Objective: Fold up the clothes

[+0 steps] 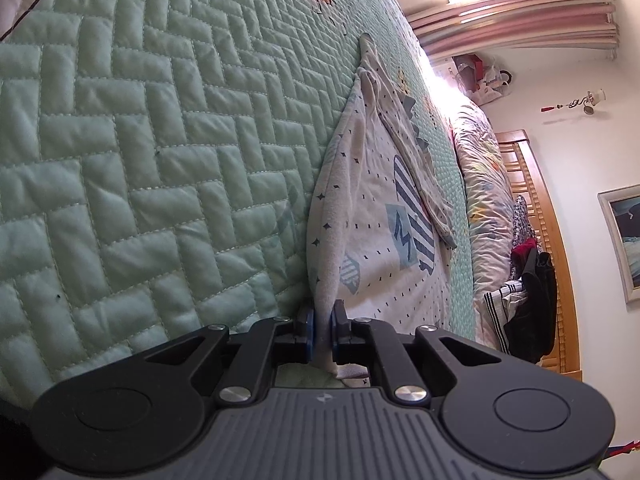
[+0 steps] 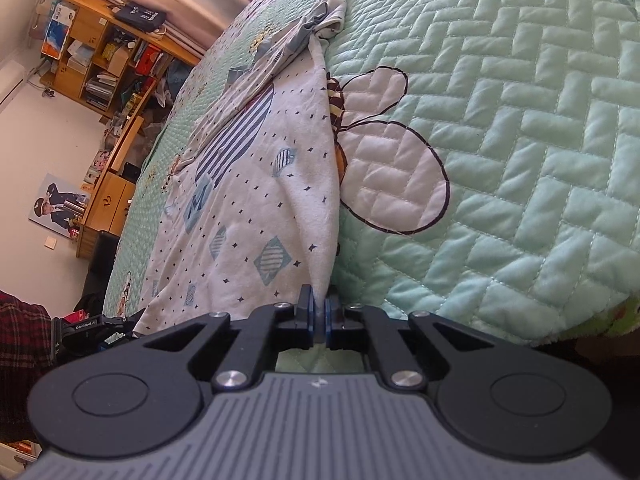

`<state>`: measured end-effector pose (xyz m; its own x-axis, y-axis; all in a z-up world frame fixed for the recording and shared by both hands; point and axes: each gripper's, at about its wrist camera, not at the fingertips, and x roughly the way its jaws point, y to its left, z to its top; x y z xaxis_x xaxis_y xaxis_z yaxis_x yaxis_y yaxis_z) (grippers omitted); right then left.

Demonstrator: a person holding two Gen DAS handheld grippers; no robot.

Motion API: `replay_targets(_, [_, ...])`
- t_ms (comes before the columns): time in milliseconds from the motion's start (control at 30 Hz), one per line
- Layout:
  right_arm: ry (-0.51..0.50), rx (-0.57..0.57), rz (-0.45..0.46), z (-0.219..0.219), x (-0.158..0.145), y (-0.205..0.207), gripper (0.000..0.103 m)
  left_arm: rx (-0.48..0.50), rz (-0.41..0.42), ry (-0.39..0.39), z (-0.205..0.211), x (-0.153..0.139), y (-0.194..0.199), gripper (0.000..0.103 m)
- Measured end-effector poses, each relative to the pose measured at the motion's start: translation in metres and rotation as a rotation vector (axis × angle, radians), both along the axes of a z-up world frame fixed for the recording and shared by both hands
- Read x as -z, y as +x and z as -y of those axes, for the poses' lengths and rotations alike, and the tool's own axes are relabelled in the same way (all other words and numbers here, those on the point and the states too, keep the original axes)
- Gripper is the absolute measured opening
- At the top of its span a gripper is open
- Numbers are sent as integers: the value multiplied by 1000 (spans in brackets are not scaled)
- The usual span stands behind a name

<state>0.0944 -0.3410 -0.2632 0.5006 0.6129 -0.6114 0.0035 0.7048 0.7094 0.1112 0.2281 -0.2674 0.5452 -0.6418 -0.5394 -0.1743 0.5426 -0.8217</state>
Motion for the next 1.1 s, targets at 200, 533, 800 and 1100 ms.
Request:
replay_targets(200, [5,-3,4,1,0,0,7,1,-1,-2,1,-1,0,8])
replay_targets(533, [80,60,44,19,-12,-10,57,7,15,-7,1,-7,-1,36])
replay_targets(800, [142,156,34,35,-7,-19,61,11,49,-26,-2,-16,-3,73])
replay_targets(1100, [185,187,34,33,-2,-22,62,3,47,-23,-3,-20,-5,78])
